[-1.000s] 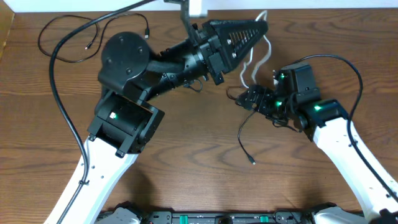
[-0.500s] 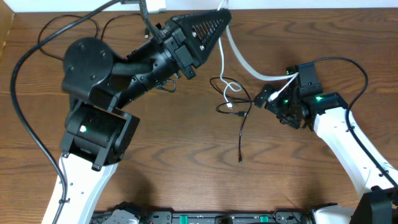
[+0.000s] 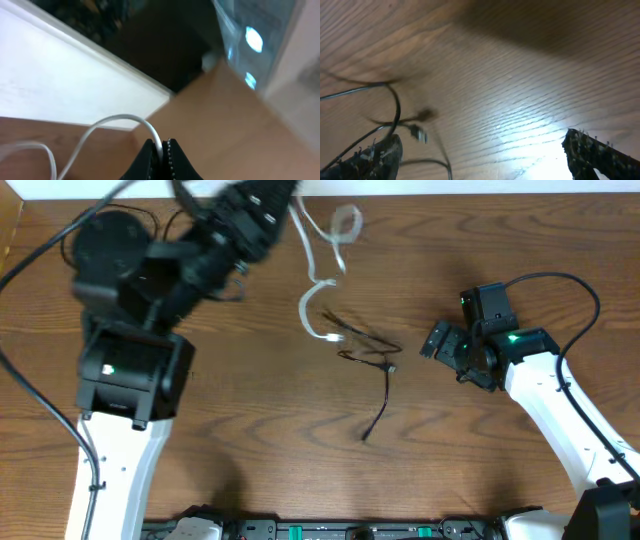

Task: Untangle cables

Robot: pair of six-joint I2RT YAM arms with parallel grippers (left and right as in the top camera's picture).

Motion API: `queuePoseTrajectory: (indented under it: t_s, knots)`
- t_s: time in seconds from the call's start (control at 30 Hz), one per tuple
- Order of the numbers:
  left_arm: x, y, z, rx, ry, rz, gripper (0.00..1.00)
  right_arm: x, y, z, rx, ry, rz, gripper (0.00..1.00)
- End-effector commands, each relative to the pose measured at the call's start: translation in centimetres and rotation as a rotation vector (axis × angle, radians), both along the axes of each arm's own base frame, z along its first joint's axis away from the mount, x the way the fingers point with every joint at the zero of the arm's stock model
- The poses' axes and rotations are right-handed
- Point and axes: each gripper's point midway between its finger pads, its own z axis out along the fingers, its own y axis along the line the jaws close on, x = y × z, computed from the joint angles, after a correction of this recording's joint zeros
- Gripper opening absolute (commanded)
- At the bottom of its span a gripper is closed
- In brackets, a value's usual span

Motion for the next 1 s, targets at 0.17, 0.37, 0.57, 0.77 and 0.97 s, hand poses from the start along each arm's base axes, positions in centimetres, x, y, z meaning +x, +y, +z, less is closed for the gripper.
queuePoseTrajectory:
  t_s: [0.17, 0.37, 0.57, 0.77, 0.97]
  knots:
    - [-0.4, 2.7, 5.1, -0.336, 0.032, 0.013, 0.07, -0.3, 1.7, -1.5, 0.080, 0.063, 0.031, 0.99]
    - [2.1, 4.0, -0.3, -0.159, 0.140, 0.185, 0.07, -0.6, 2.9, -1.5, 0.108, 0.070, 0.084, 0.99]
    - [5.2, 5.5, -5.1, 0.012, 0.208, 0.329, 0.07, -1.0, 3.6, -1.5, 0.102, 0.073, 0.128, 0.99]
    - [8.0, 6.7, -8.1, 0.111, 0.231, 0.365, 0.07, -1.2, 4.3, -1.5, 0.101, 0.073, 0.149, 0.99]
    - [10.6, 10.0, -12.0, 0.134, 0.341, 0.439, 0.07, -1.4, 4.7, -1.5, 0.101, 0.072, 0.162, 0.99]
